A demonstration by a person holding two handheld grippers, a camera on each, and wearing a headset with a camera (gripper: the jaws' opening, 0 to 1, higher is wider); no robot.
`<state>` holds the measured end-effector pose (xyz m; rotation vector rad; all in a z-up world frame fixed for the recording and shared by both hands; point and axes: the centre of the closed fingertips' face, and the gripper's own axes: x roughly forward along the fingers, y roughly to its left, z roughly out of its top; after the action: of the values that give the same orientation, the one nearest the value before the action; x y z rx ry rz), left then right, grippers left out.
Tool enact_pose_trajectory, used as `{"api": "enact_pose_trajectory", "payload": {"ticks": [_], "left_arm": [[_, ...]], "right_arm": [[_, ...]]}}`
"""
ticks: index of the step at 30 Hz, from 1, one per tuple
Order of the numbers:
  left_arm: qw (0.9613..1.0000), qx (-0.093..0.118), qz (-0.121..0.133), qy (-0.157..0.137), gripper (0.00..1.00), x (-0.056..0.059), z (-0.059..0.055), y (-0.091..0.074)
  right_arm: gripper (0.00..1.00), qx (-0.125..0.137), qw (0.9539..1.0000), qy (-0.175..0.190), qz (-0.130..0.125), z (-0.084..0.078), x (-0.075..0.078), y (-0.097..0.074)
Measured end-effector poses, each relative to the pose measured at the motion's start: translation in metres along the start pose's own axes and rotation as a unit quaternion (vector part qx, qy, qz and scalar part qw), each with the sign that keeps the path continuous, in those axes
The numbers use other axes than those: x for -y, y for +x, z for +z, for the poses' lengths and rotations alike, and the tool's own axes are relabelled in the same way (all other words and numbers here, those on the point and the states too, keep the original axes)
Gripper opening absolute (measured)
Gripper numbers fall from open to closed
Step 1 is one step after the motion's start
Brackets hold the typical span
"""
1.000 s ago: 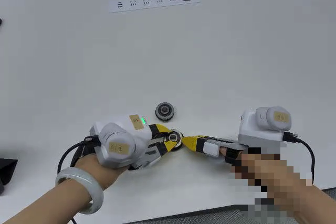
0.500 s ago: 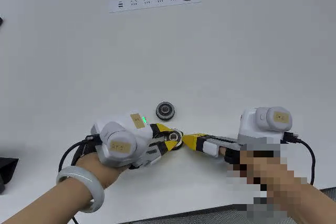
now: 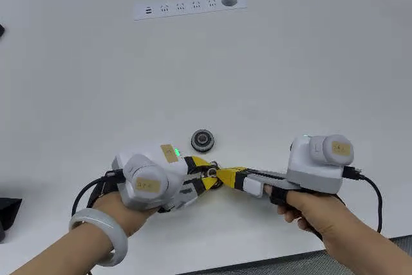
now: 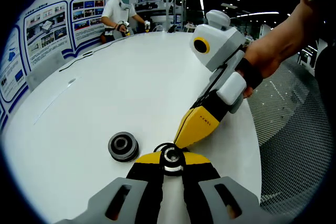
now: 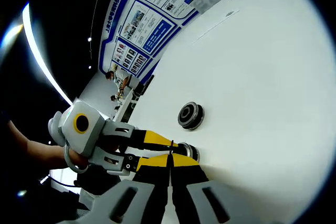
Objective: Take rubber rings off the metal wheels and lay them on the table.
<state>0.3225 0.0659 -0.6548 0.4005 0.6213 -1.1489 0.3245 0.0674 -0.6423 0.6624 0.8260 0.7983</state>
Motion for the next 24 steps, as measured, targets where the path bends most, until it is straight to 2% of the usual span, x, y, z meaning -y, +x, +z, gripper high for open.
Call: {"api": "enact_pose_trajectory", "payload": {"ticks": [13, 17, 24], "left_arm": [[1.0, -0.001, 0.0, 0.006, 0.13, 0.0001, 0.0005, -0.0004], [1.0, 0.006, -0.001, 0.003, 0.14, 0.0001, 0.0006, -0.0011], [0.9996, 0.026, 0.001, 0.003, 0.21, 0.0014, 0.0064, -0.0096]], "right_arm": [[0.02, -0.002, 0.9999, 0.003, -0.014, -0.001, 0.0043, -0.0037], [0.02, -0.003, 0.9998, 0.003, -0.019, -0.0016, 0.0057, -0.0038], [0.02, -0.004, 0.9997, 0.002, -0.024, -0.0026, 0.0068, -0.0045]]}}
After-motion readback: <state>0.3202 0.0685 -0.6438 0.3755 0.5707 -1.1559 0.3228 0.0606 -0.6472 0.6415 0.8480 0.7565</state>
